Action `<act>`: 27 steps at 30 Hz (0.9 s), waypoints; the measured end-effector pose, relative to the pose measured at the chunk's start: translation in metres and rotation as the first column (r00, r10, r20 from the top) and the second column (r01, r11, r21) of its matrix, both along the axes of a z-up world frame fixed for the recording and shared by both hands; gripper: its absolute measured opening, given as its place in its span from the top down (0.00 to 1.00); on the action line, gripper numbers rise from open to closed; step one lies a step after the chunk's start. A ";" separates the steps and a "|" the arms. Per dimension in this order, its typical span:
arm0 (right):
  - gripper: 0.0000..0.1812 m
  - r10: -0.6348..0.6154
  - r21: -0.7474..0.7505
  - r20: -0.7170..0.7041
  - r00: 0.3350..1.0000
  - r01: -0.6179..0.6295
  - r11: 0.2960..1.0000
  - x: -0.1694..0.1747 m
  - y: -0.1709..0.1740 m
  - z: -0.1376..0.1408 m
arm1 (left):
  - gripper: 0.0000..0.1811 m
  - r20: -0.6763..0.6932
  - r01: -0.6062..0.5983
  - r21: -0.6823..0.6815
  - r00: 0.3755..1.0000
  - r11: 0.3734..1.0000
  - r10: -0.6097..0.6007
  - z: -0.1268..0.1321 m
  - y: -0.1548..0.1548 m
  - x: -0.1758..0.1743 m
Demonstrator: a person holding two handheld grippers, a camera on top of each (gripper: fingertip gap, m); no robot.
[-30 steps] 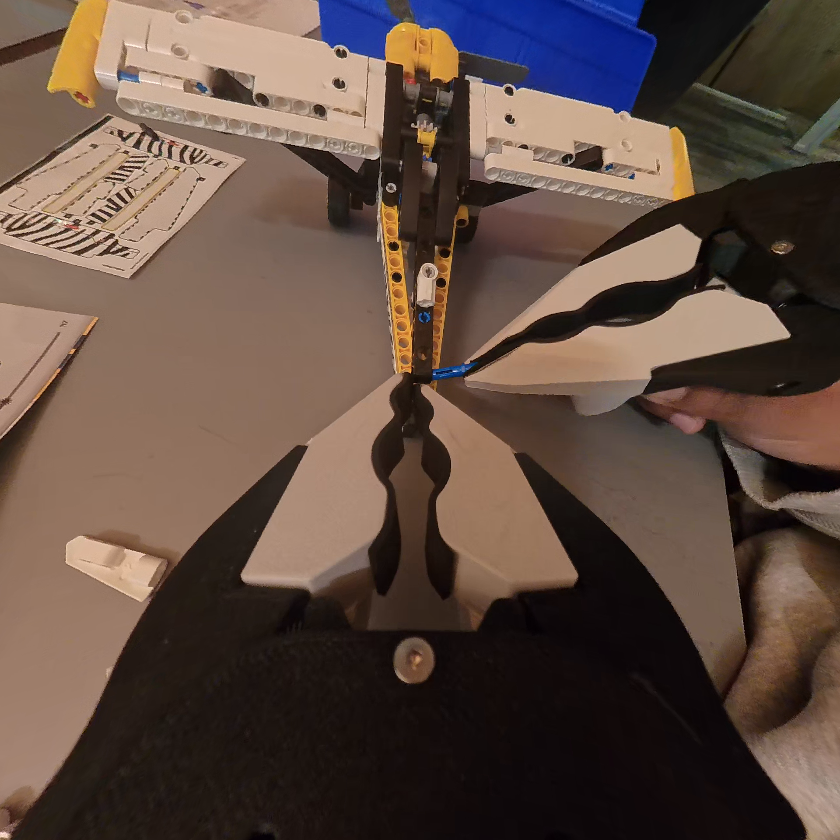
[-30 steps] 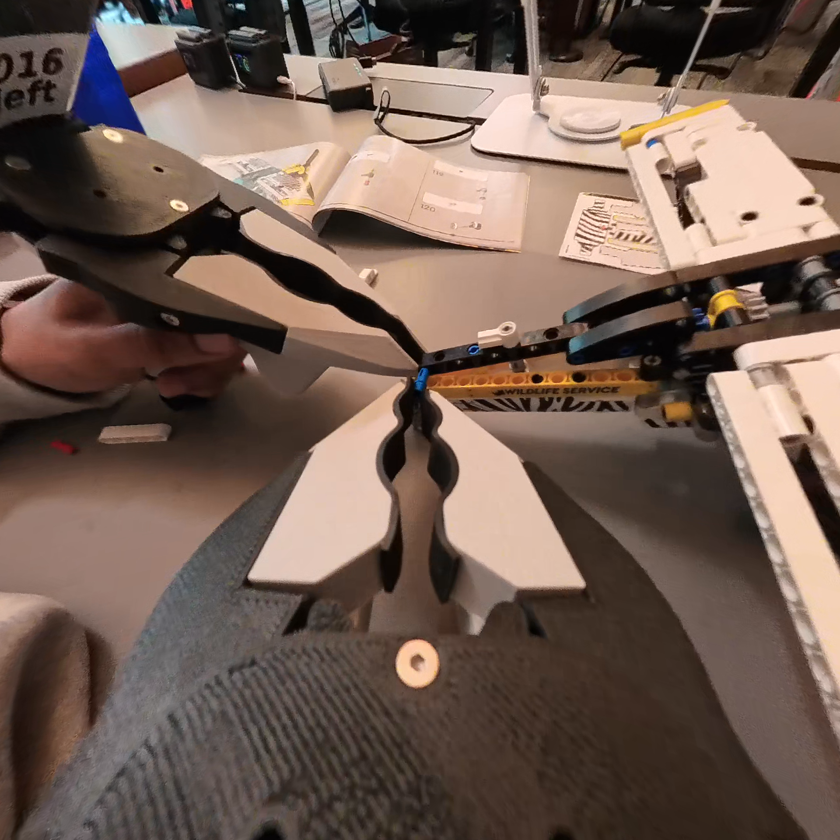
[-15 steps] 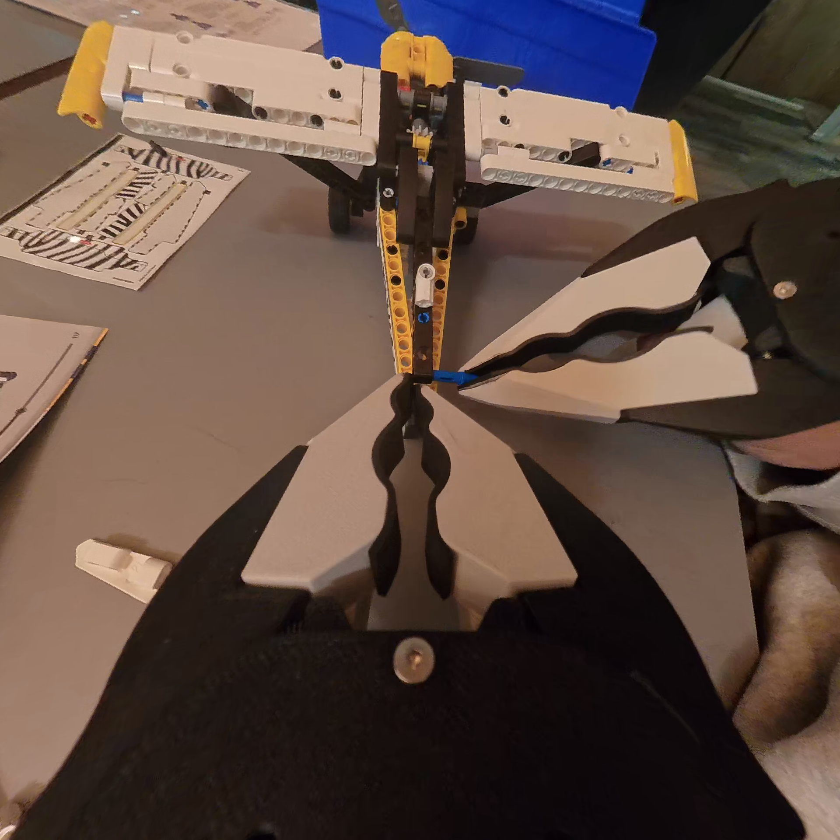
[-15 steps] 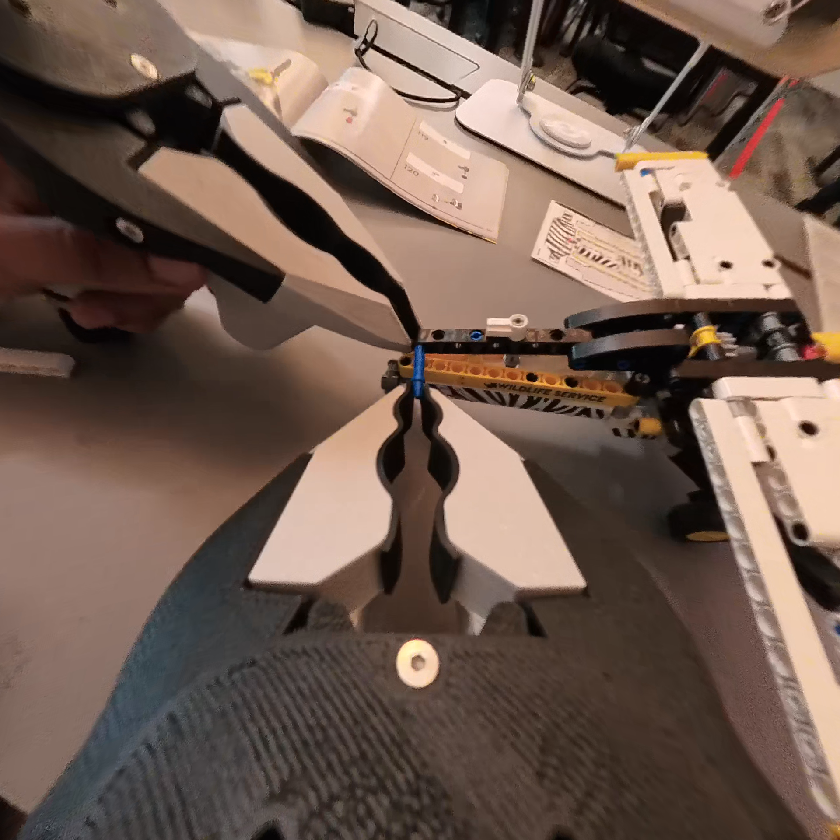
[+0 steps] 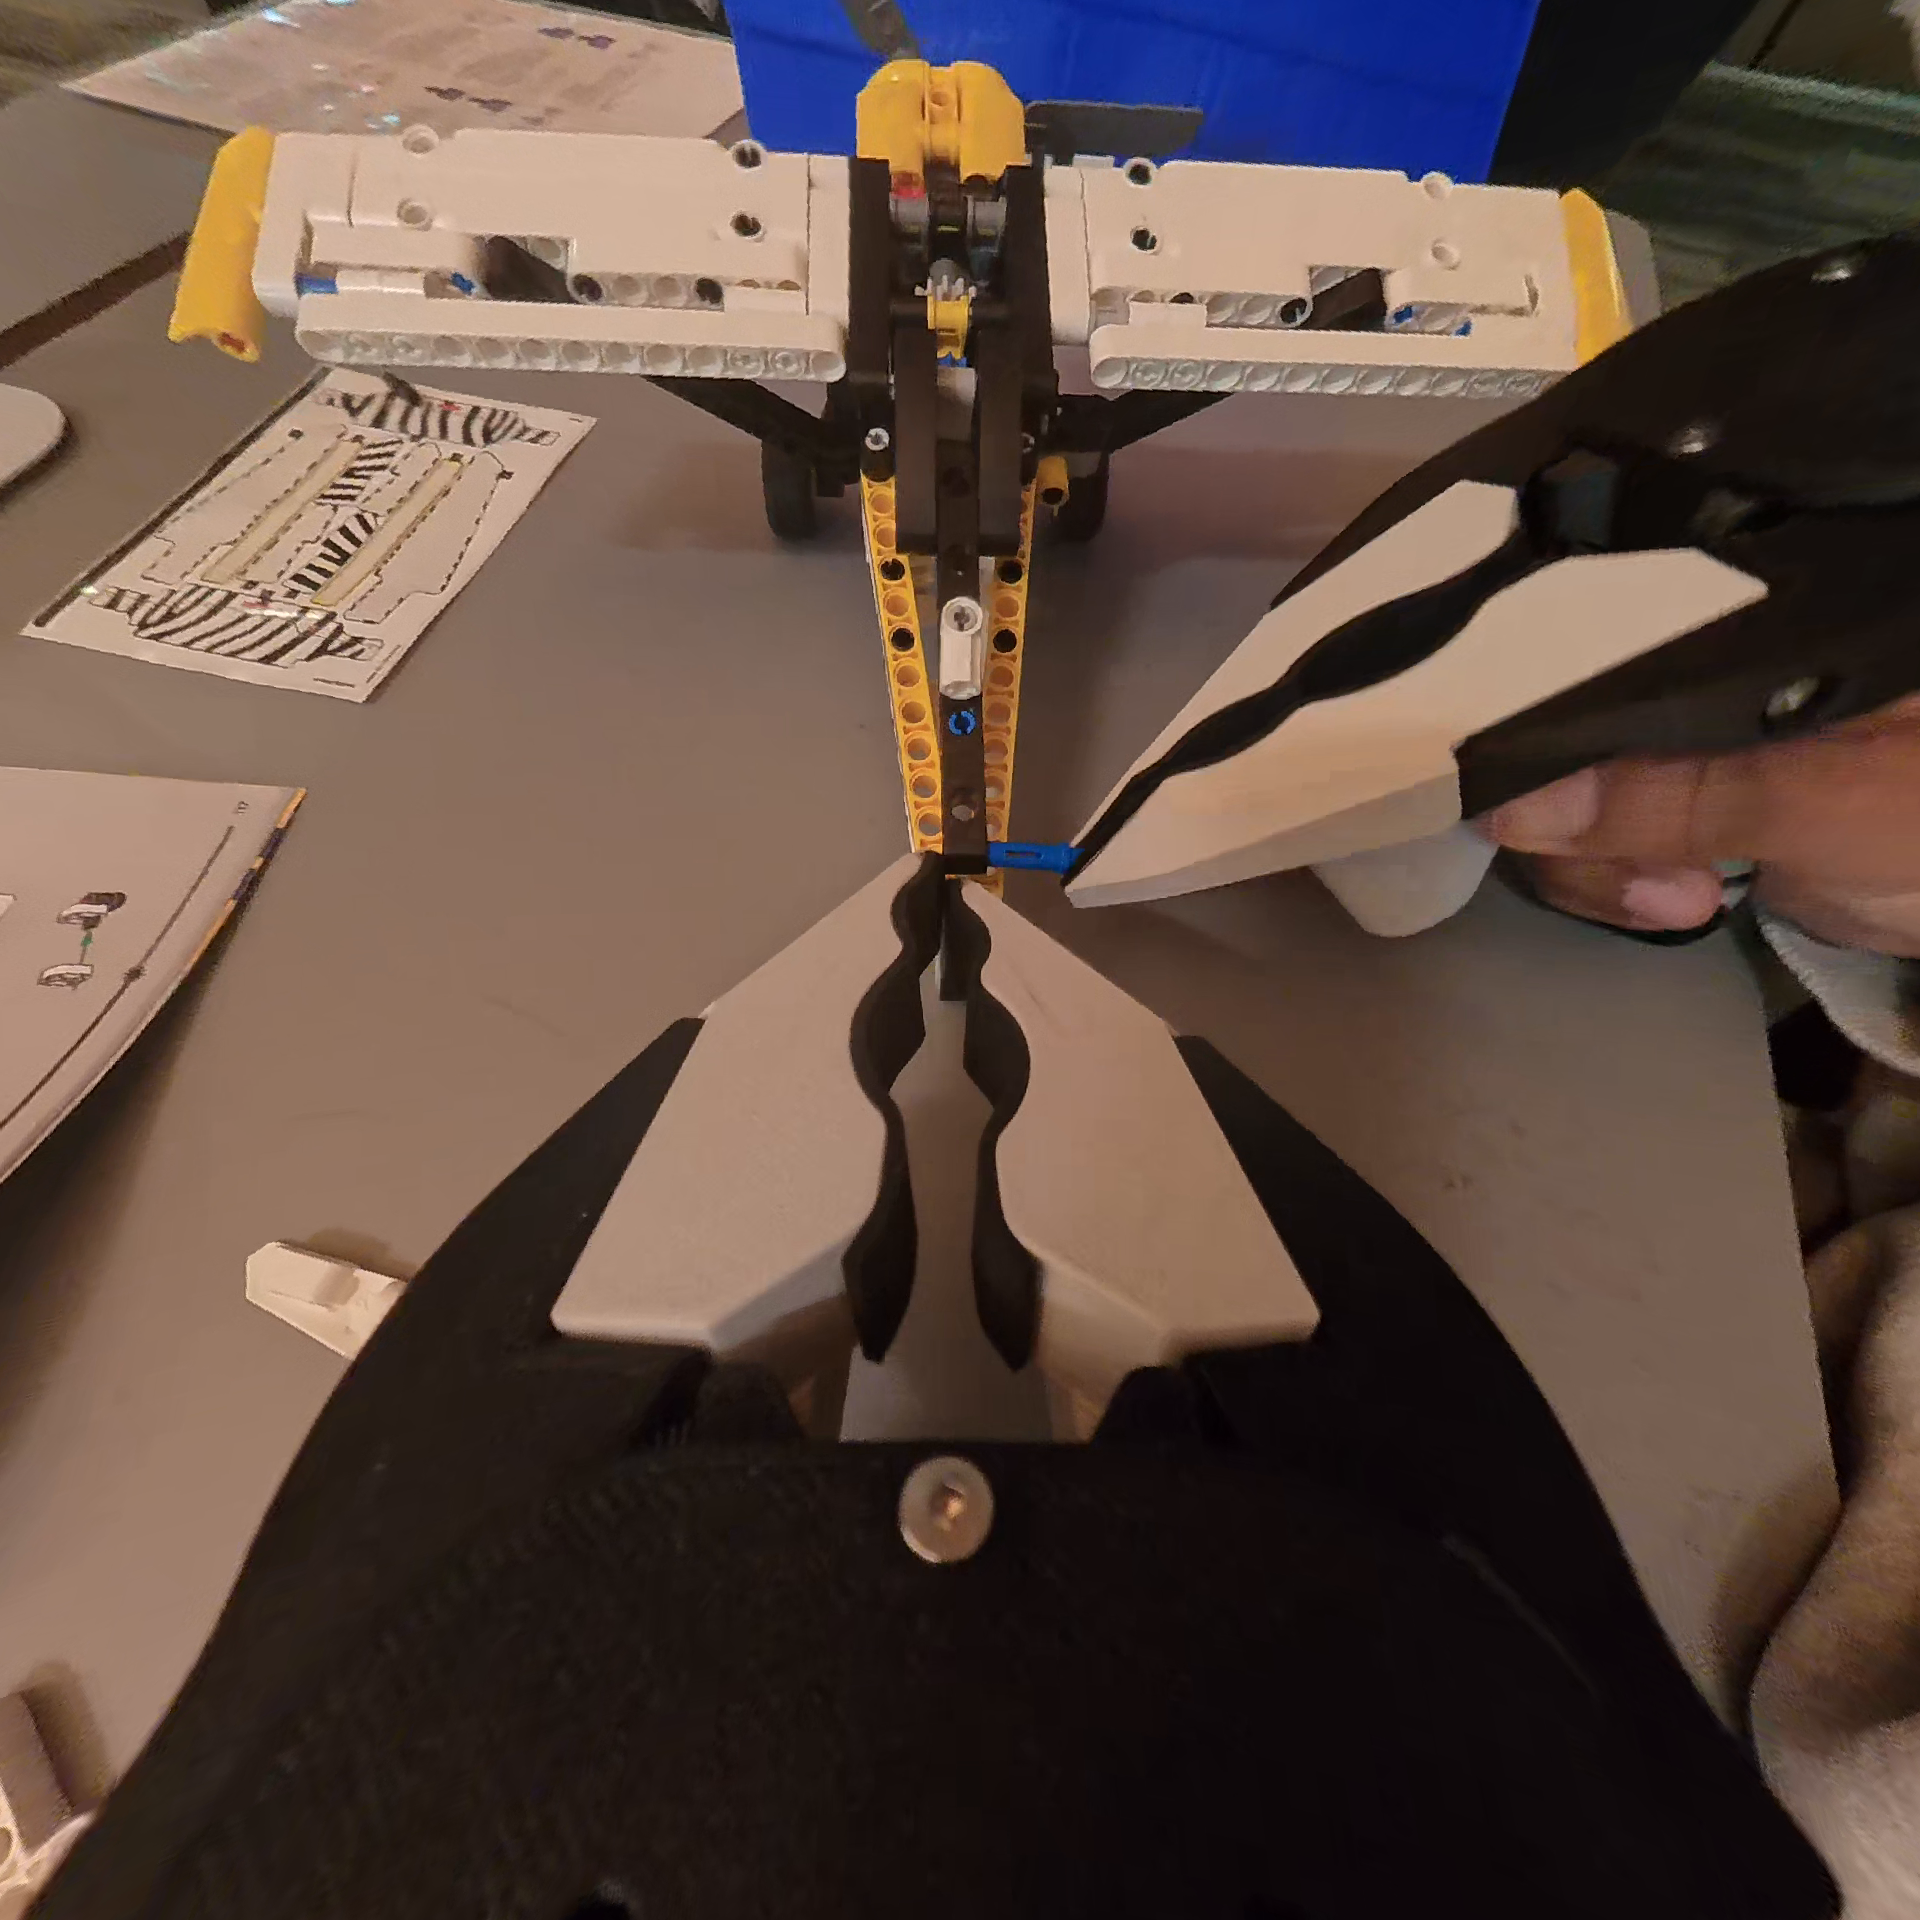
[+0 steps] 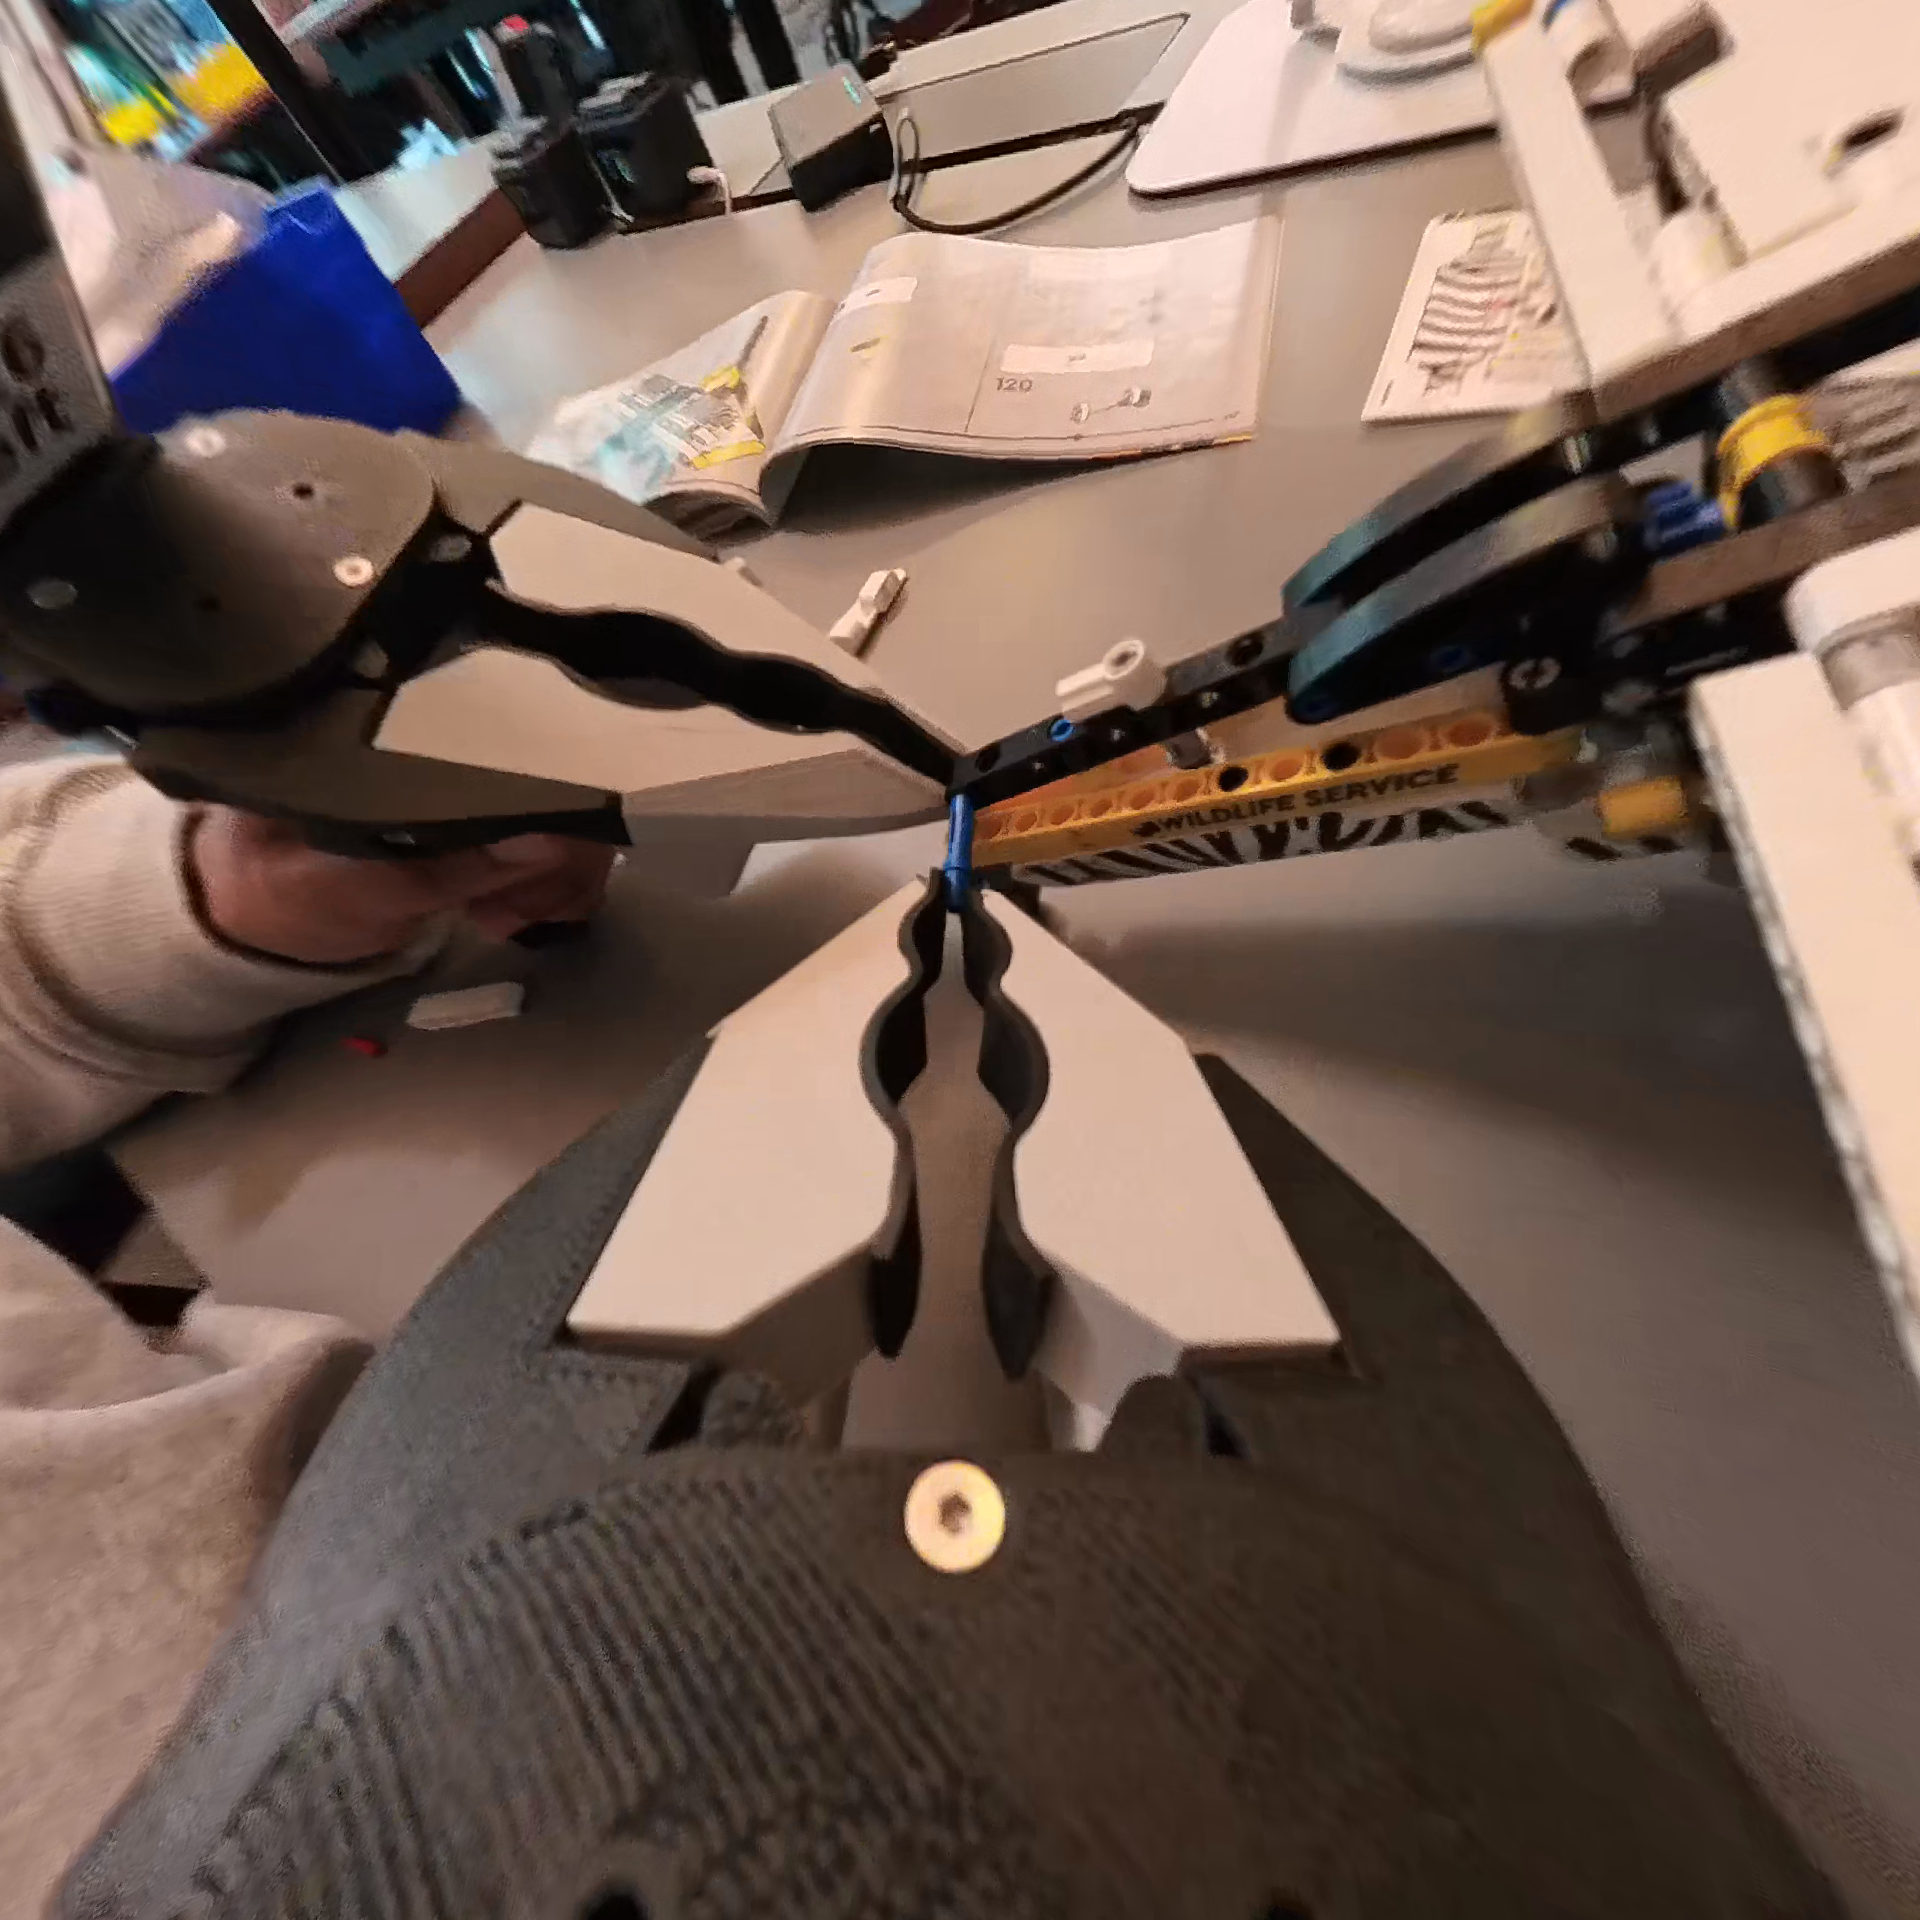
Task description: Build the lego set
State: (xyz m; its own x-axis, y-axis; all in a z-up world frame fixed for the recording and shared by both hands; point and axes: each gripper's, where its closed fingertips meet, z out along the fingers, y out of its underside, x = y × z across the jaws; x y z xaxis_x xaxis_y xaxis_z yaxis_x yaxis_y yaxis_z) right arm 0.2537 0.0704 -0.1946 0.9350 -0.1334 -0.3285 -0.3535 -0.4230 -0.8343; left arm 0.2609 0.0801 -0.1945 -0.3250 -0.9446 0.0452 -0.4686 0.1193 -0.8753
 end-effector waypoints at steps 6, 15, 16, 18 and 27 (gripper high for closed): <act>0.99 0.054 -0.002 -0.127 0.990 -0.054 0.999 -0.001 0.000 0.002 | 1.00 0.015 0.001 0.047 1.000 0.999 -0.001 0.000 0.001 0.000; 0.99 0.098 -0.063 -0.054 0.994 -0.101 0.993 0.001 0.003 0.009 | 1.00 0.016 -0.003 0.060 1.000 0.998 0.002 -0.001 0.002 0.000; 0.99 0.100 -0.064 -0.021 0.995 -0.101 0.993 0.001 0.003 0.010 | 1.00 0.010 0.000 0.044 1.000 0.999 -0.001 -0.001 0.002 0.000; 0.99 0.100 -0.072 0.059 0.993 -0.096 0.993 0.001 0.004 0.008 | 1.00 -0.002 -0.002 0.001 1.000 1.000 0.002 0.000 0.003 0.000; 0.99 0.052 -0.133 0.626 0.778 0.040 0.990 0.008 0.005 -0.007 | 1.00 -0.018 -0.010 -0.078 1.000 0.997 0.009 0.001 0.003 0.000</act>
